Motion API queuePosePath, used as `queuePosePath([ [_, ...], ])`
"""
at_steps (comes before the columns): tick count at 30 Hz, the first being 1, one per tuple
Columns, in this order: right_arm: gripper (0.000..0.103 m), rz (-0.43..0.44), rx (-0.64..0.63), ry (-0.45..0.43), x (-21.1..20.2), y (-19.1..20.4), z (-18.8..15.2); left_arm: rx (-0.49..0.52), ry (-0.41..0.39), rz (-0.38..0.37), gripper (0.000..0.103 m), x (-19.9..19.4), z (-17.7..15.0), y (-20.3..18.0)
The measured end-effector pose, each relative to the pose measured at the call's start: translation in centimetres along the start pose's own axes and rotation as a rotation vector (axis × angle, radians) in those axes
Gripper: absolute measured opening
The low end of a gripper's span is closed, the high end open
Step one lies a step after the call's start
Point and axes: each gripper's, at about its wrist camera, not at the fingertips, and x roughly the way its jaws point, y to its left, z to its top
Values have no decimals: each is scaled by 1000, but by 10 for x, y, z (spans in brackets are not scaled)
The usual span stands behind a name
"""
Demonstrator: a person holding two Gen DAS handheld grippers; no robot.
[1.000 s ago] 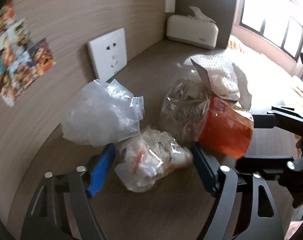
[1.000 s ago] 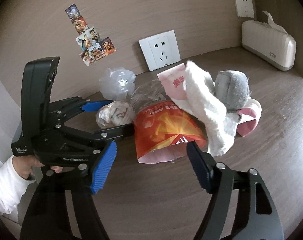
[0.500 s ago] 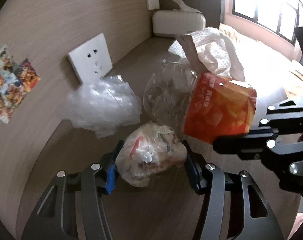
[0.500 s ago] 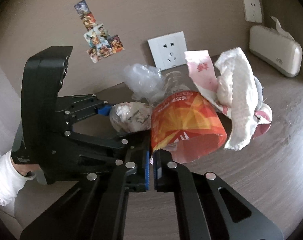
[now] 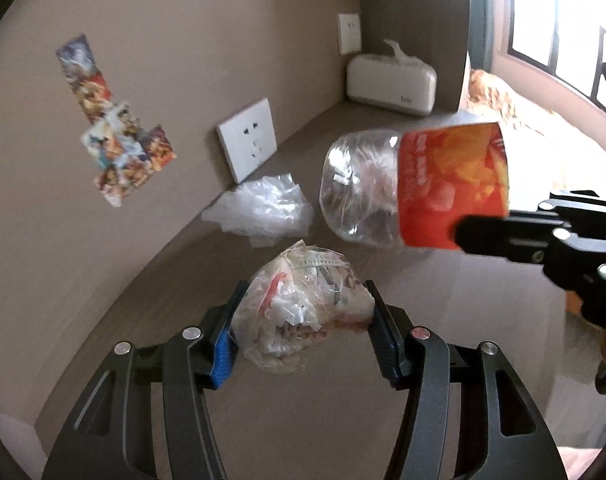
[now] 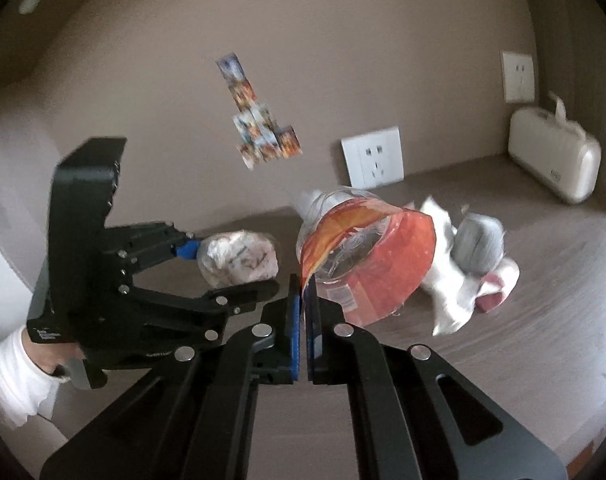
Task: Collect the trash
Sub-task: 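Grasp the clear bag of scraps with left tool while right tool grasps orange chip bag, then carry both items over the white bin and open both tools to drop them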
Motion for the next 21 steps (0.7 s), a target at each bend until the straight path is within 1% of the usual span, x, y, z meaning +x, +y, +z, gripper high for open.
queuePosePath([
  [4,3,-8,-15,-43,-41,0,5,12,-31,1,55,-26,8,-22],
  [5,3,-14,-14,-50,-48,-1,6,24,-41,-1,55,-34,12,-33],
  [7,3,-43,-13,-73,-75,-8,5,42,-55,-13,55,-43,19,-51],
  [10,3,-92,0,-94,-110,-23,0,73,-74,-52,55,-51,31,-85],
  [14,3,-176,34,-111,-161,-48,-15,134,-95,-122,55,-54,48,-144],
  [16,3,-232,65,-106,-186,-65,-28,164,-98,-161,55,-53,52,-171],
  [21,3,-333,149,-89,-230,-103,-65,252,-76,-280,55,-38,54,-255],
])
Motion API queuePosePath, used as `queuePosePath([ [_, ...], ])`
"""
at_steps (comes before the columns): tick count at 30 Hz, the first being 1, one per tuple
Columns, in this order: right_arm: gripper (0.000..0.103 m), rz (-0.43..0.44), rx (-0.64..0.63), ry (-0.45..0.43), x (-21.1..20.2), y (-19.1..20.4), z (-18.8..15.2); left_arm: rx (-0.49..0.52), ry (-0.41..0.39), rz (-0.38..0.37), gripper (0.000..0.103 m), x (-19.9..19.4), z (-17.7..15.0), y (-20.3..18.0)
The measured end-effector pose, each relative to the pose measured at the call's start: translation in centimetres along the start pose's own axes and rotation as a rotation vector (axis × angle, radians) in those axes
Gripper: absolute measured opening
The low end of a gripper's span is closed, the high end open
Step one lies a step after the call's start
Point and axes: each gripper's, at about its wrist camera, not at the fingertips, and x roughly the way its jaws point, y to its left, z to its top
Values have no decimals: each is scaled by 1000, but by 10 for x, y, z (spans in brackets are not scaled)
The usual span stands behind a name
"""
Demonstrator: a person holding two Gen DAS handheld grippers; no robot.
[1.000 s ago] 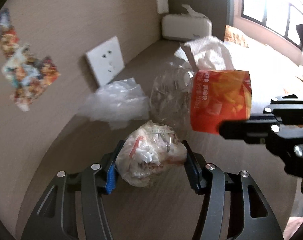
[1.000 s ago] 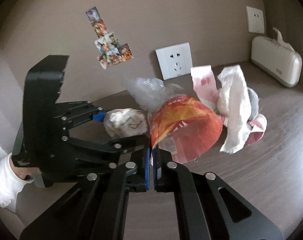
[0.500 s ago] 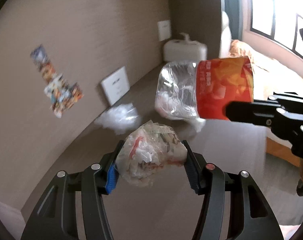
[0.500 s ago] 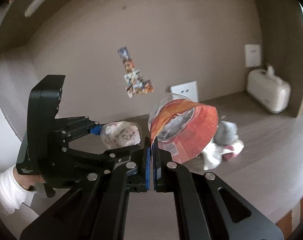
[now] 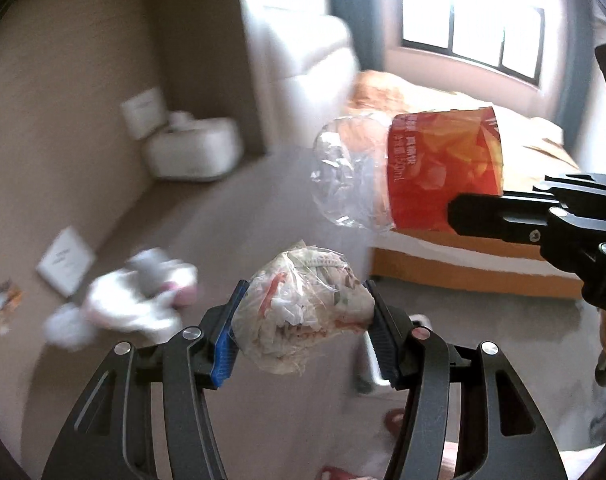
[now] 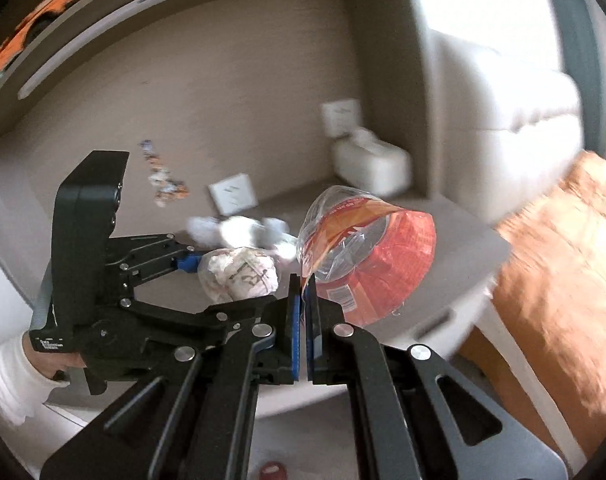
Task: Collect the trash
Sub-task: 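Carry both items over the white bin and open both tools to drop them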
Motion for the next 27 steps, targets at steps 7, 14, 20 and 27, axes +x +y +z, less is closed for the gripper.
queuePosePath([
  [7,3,-89,124,62,-14,-72,-53,92,60,-144,55,61,9,-89],
  [14,3,-131,242,175,21,-146,-130,144,170,-242,56,149,-23,-151],
  [20,3,-125,335,267,82,-208,-206,126,292,-301,56,255,-82,-174],
  [27,3,-102,389,372,181,-260,-313,152,392,-308,56,378,-166,-194],
])
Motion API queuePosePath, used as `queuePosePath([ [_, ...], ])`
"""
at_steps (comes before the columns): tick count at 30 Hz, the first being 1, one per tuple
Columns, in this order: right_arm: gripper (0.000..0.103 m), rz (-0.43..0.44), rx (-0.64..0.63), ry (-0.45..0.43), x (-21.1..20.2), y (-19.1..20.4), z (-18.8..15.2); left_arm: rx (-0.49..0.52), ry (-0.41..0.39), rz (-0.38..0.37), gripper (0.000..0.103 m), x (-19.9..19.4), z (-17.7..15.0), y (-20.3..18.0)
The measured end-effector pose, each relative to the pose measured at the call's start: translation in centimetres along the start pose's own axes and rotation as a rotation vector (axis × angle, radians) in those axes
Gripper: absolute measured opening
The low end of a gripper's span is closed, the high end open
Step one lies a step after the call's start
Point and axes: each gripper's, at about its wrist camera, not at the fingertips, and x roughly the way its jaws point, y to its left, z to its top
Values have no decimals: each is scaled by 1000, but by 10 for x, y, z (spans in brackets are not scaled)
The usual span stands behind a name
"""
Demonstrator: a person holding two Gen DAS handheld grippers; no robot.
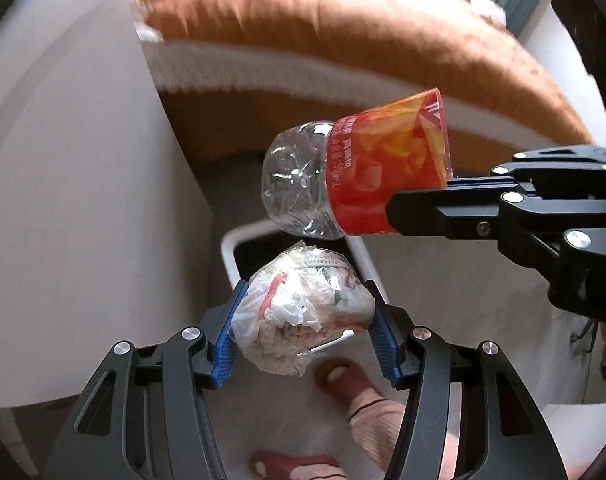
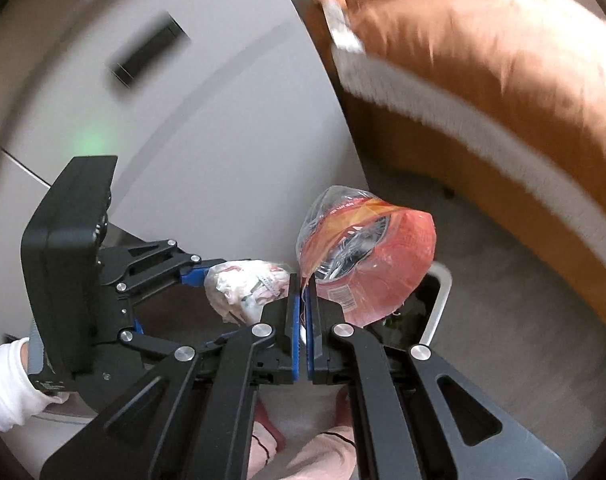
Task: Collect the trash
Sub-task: 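Carry both items over the white bin and open both tools to drop them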
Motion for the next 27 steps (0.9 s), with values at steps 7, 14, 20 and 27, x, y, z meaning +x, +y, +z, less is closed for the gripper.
queuePosePath([
  [7,25,-14,-40,63,81,-42,-21,7,59,-43,74,92,-24,8],
  [14,99,-75,-33,131,131,-77,-29,-43,105,-35,99,126,-42,30],
  [20,99,-119,-64,83,96,-61,-9,-57,41,-34,99,81,-27,25],
  [27,99,-129,-86,-4,2,-17,34,-135,-85,-3,98,-22,9,22],
])
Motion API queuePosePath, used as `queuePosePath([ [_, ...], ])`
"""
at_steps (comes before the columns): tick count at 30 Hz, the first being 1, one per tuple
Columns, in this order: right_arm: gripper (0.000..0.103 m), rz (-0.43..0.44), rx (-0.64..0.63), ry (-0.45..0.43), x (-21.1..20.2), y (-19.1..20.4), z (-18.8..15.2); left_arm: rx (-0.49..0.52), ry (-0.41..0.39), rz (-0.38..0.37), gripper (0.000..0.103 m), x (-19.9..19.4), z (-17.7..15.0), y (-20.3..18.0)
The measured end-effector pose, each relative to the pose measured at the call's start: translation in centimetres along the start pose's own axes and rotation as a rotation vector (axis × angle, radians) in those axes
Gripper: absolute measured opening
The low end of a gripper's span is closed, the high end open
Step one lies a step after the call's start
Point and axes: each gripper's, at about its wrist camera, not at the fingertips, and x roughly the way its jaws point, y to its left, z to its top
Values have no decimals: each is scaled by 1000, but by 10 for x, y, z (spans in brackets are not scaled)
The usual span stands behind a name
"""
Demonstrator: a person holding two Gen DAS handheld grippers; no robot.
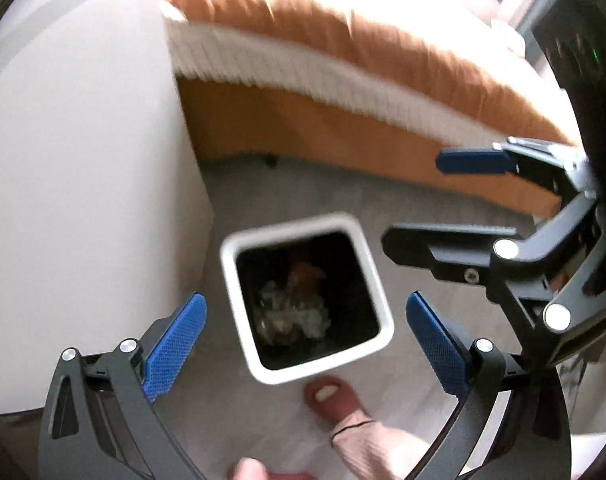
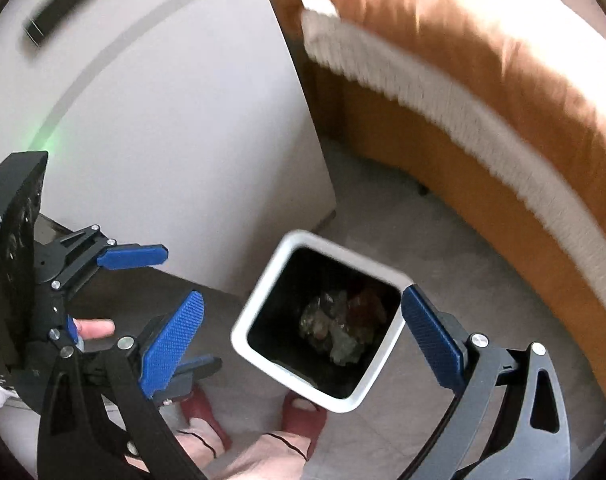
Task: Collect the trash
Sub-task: 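Carry both items over the white bin and open both tools to drop them, then move both tools back to the white tissue and grey ball on the desk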
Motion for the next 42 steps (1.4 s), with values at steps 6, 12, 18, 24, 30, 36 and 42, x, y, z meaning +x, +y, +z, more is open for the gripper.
queuePosePath([
  [6,99,1,-36,-139,-99,31,49,-80,-67,-38,99,-89,46,-4],
  [12,99,42,-99,-284,-185,72,97,-135,-224,52,98,-198,72,-12],
  [18,99,133,-193,-397,-231,113,135,-265,-350,209,98,-295,76,15],
  [24,99,273,-319,-443,-253,164,171,-393,-422,437,98,-368,59,45],
  [30,99,362,-463,-435,-253,233,188,-517,-442,622,98,-425,23,82],
  [36,99,392,-535,-404,-237,304,202,-626,-447,664,98,-455,-12,137],
  [42,99,378,-563,-376,-207,357,213,-618,-474,608,98,-459,-33,188],
])
